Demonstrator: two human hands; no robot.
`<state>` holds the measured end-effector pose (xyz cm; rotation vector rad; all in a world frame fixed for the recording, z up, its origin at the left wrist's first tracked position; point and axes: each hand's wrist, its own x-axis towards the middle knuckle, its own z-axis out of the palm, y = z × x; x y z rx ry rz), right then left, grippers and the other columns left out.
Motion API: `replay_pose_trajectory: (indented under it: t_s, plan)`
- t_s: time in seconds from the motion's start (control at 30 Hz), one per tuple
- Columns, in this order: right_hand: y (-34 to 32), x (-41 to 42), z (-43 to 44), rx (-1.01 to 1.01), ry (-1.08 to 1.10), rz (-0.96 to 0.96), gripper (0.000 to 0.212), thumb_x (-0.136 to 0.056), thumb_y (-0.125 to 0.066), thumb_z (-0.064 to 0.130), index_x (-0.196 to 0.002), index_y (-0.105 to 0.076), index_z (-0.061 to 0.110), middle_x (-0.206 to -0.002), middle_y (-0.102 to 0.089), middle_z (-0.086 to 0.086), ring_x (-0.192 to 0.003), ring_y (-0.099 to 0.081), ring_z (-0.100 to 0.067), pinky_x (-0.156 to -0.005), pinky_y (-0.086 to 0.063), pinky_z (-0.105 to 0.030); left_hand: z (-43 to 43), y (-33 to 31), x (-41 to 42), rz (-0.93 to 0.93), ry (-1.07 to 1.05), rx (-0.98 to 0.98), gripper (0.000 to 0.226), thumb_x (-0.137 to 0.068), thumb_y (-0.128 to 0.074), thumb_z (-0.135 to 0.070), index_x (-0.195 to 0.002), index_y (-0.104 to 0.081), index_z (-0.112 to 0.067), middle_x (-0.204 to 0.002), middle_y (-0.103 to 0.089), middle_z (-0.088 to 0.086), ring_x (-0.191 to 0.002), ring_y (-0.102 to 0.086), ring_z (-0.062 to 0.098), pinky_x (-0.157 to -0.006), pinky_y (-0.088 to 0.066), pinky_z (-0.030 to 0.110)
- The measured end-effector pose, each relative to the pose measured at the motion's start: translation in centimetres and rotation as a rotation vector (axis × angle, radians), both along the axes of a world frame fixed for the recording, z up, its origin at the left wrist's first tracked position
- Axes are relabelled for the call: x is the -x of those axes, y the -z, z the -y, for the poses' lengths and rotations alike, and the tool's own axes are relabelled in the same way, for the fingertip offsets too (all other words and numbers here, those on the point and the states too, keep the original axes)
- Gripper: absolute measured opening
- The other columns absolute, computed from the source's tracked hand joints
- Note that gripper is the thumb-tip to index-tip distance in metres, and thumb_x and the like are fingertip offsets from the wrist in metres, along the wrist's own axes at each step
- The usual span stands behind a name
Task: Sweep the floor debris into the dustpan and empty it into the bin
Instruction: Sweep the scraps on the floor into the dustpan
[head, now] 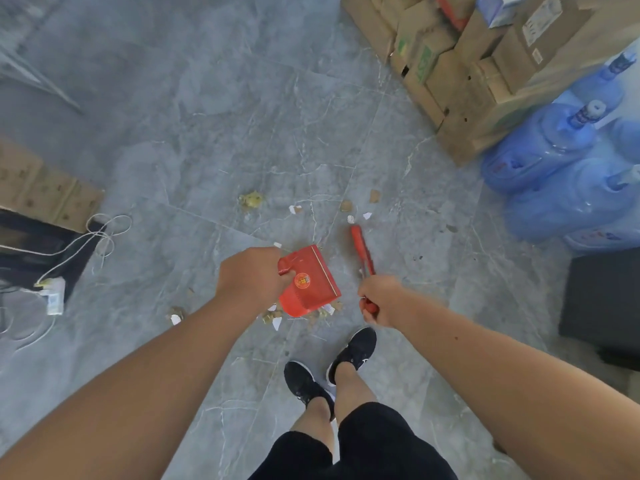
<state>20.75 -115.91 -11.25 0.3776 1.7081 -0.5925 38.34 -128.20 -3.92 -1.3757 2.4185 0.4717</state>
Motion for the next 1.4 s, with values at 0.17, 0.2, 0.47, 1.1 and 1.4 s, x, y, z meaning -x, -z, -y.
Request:
replay_pose_trajectory:
  t_s: [0.17, 0.2, 0.47, 1.1, 1.4]
  plan:
    - [-1.4, -5.3, 2.0, 0.057, -0.111, 0.021, 0.019, -0.091, -0.041, -0.005, -0.090, -0.050, 0.011, -0.060, -0.039, -0.002, -0.048, -0.033, -0.009, -0.043, -0.037, -0.019, -0.2, 0.0, -5.8, -0.011, -0.013, 0.013, 0.044, -0.089, -0.057, -0.054, -0.062, -0.033, -0.029, -0.071, -0.048, -0.007, -0.076, -0.055, 0.021, -0.065, -0.043, 0.031]
    - [-1.5, -6.4, 2.5, 0.066, -0.126, 0.034, 0.019, -0.091, -0.043, -0.007, -0.091, -0.052, 0.010, -0.061, -0.040, -0.003, -0.048, -0.035, -0.008, -0.041, -0.038, -0.019, -0.2, 0.1, -6.9, -0.010, -0.029, 0.022, 0.043, -0.088, -0.057, -0.053, -0.062, -0.034, -0.028, -0.070, -0.046, -0.007, -0.075, -0.053, 0.021, -0.065, -0.042, 0.030]
    - [-1.6, -14.8, 5.1, 0.076, -0.221, 0.139, 0.018, -0.092, -0.047, -0.006, -0.088, -0.052, 0.010, -0.066, -0.045, -0.004, -0.051, -0.041, -0.008, -0.036, -0.039, -0.015, 0.4, 0.1, -14.2, -0.013, -0.108, 0.029, 0.036, -0.086, -0.056, -0.053, -0.065, -0.041, -0.027, -0.071, -0.052, -0.007, -0.075, -0.059, 0.020, -0.060, -0.038, 0.030]
    - [-4.6, -9.9, 9.4, 0.091, -0.298, -0.014, 0.013, -0.093, -0.047, -0.005, -0.089, -0.050, 0.006, -0.063, -0.040, -0.005, -0.049, -0.039, -0.011, -0.035, -0.038, -0.015, 2.4, -1.6, -15.7, -0.025, -0.278, 0.055, 0.036, -0.089, -0.053, -0.056, -0.070, -0.049, -0.025, -0.073, -0.056, -0.007, -0.069, -0.055, 0.016, -0.057, -0.039, 0.029]
    - [-3.5, 5.8, 10.0, 0.093, -0.244, -0.097, 0.022, -0.090, -0.042, -0.008, -0.082, -0.048, 0.011, -0.058, -0.038, -0.004, -0.044, -0.030, -0.012, -0.033, -0.033, -0.014, 3.4, -1.2, -0.6, -0.025, -0.268, 0.049, 0.038, -0.087, -0.050, -0.060, -0.074, -0.054, -0.024, -0.069, -0.057, -0.007, -0.061, -0.054, 0.012, -0.058, -0.046, 0.029]
